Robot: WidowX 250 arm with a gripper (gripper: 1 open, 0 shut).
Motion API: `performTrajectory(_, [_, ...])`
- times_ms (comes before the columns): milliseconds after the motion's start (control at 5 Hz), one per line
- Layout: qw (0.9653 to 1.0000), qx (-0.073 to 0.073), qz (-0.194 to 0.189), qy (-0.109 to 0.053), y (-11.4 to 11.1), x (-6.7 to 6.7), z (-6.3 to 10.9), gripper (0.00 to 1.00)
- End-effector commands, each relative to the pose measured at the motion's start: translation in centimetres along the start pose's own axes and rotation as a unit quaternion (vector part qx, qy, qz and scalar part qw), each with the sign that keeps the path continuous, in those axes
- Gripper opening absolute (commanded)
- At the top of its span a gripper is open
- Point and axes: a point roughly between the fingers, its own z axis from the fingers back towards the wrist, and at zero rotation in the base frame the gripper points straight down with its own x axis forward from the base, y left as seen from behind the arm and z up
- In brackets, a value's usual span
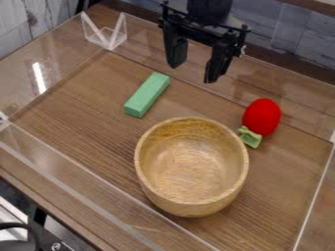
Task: Move the red fruit to the left
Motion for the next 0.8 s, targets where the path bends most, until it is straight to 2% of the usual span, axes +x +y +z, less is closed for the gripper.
performTrajectory(0, [0.9997, -0.005, -0.021, 0.013, -0.3, 0.6, -1.3, 1.00])
performTrajectory(200, [0.9985, -0.011, -0.051, 0.018, -2.3, 2.3, -2.6, 1.00])
performTrajectory(600, [0.9987, -0.019, -0.046, 0.012, -7.7, 4.0, -3.3, 1.00])
